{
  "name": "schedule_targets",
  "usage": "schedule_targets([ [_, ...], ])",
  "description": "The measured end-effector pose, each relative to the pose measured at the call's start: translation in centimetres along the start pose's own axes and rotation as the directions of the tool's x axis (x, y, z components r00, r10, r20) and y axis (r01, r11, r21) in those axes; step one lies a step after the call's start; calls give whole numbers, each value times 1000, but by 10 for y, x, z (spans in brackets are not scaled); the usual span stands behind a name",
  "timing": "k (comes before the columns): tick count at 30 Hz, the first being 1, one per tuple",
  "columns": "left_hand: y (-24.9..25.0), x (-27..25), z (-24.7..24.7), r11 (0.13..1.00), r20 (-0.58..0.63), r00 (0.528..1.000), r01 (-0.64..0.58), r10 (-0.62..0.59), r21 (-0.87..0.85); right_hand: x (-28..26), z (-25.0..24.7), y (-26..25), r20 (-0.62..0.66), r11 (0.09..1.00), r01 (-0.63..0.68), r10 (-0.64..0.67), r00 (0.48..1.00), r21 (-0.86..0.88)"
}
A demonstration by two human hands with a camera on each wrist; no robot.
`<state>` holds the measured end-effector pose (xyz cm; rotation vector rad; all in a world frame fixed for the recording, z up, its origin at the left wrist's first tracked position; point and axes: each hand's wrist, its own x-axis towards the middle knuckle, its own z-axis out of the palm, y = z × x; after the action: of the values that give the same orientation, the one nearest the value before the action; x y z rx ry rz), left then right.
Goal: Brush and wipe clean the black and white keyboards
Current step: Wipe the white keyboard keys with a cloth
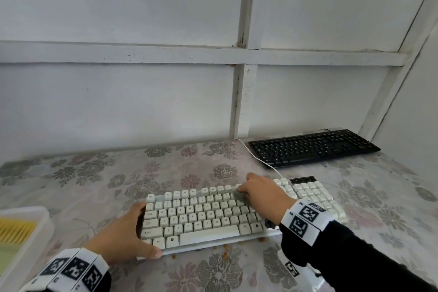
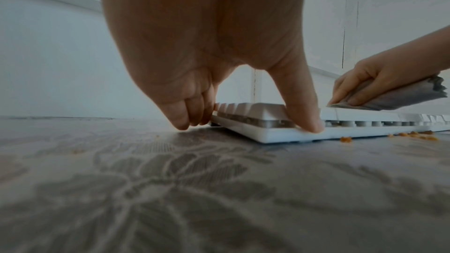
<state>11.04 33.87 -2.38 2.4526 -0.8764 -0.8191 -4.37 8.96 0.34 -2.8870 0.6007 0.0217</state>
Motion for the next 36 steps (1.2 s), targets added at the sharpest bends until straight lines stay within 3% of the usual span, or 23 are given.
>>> schedule_targets([
  [4, -1, 0, 0, 1000, 6, 1000, 1, -1, 1, -3, -8, 32, 6, 993, -92, 92, 996, -68],
  [8, -5, 3, 0, 1000, 7, 1000, 15, -15, -1, -7, -30, 67, -30, 979, -202, 202, 979, 3],
  [13, -5, 4, 0, 1000, 7, 1000, 5, -5, 20, -20, -25, 73, -25, 995, -62, 60, 998, -81],
  [18, -4, 3, -1, 1000, 12, 1000, -10, 10, 17, -19, -16, 90, -52, 981, -39, 30, 998, -188],
  [30, -2, 2, 0, 998, 4, 1000, 8, -8, 61, -23, -29, 109, -55, 978, -140, 133, 990, -154],
  [36, -1, 1, 0, 998, 2, 1000, 15, -16, 53, -9, -25, 79, 10, 996, 6, -5, 1000, -84],
])
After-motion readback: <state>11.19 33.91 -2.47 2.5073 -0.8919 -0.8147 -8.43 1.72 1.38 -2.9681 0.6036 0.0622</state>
